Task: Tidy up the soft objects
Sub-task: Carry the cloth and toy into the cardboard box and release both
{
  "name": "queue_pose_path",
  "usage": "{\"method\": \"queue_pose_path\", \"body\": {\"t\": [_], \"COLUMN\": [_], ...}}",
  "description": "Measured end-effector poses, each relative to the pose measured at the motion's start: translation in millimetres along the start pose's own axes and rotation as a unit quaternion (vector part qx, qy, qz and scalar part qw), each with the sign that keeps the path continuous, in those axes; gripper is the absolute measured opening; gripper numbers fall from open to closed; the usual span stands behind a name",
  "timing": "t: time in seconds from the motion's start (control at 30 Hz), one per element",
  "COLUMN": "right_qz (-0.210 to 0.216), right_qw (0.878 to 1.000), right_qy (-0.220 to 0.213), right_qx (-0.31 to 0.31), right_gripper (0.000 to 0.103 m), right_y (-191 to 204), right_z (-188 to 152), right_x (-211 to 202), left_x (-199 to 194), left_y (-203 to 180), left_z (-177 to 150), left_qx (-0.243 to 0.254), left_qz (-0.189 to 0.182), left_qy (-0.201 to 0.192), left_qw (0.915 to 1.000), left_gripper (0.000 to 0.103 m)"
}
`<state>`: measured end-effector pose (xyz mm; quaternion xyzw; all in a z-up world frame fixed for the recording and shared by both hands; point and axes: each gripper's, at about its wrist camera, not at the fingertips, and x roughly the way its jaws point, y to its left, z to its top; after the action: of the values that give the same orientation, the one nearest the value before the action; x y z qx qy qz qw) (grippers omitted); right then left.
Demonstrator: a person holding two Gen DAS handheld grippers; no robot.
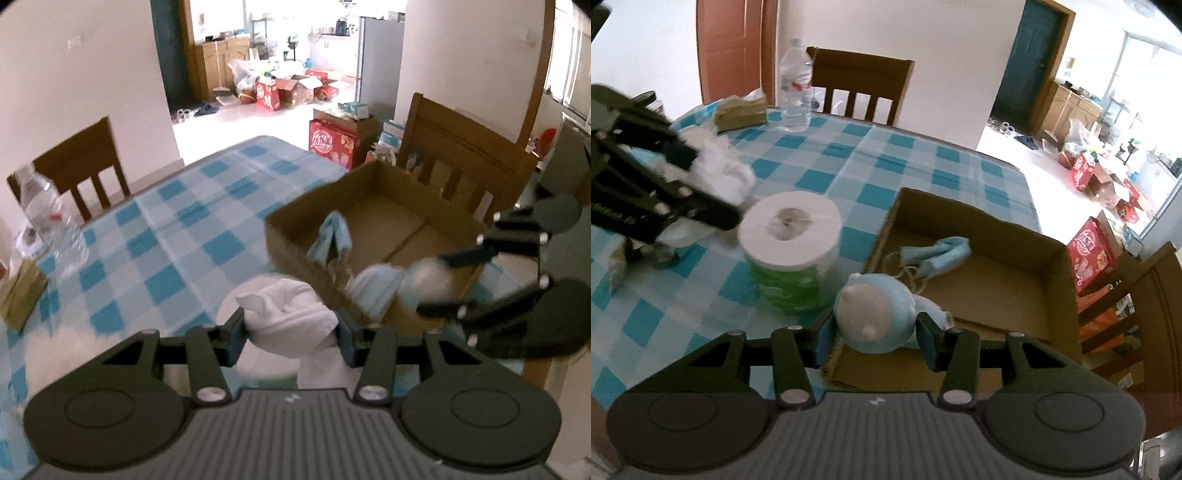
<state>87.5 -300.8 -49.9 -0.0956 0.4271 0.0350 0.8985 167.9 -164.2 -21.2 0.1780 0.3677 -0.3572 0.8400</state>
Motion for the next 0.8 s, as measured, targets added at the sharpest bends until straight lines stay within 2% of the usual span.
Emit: {"method": "queue_pose_path", "body": {"t": [0.1,0.17,0.2,0.23,0.3,0.6,0.67,0.73,0.8], "right_qz": [0.000,0.005,0.008,0.009,0.021,0.030,0.030,0.030,0.029], "right_qw": [1.000,1.000,1.000,1.000,1.000,0.999,0.998,0.998,0.998], "right_qy": [0.001,0.001,0.001,-0.004,-0.019,-0.016,-0.017,-0.020,-0.020], "right_qx": [0.002,-0.002,-0.003,-0.001,0.000,0.039,0.049,0.055,0.056], "right_gripper": [0.053,0.066,0.082,0.093,0.101,0.103,0.103,0.103,0.103], "right_y": [-11.0,-16.2,-18.2,-20.1,-24.3,-47.4,-52.1,-55.9,-58.1], "right_z": [-3.0,-6.3,-7.5,-9.8,-16.2,-34.7,-36.3,-39.0,-40.6], "right_x": [8.2,12.3,13.2,12.3,7.3,3.4,2.5,1.0,0.6], "left_x": [16.4,24.6,29.3,33.1,41.8,85.6,91.3,94.9,93.1], "left_y": [-11.6,-18.3,-23.3,-27.3,-35.2,-69.3,-74.9,-78.9,-82.7], "left_z": [20.1,30.4,36.1,40.4,47.6,70.2,73.7,75.1,73.3], "left_qx": [0.003,0.007,0.012,0.015,0.018,0.031,0.031,0.031,0.031], "left_qz": [0.000,-0.001,-0.002,-0.003,-0.005,-0.024,-0.022,-0.019,-0.005], "left_qy": [-0.005,-0.009,-0.011,-0.012,-0.011,0.003,-0.002,-0.009,-0.021], "left_qw": [1.0000,0.9999,0.9999,0.9998,0.9998,0.9992,0.9993,0.9993,0.9993], "left_gripper": [0.049,0.049,0.049,0.049,0.049,0.049,0.057,0.086,0.095]}}
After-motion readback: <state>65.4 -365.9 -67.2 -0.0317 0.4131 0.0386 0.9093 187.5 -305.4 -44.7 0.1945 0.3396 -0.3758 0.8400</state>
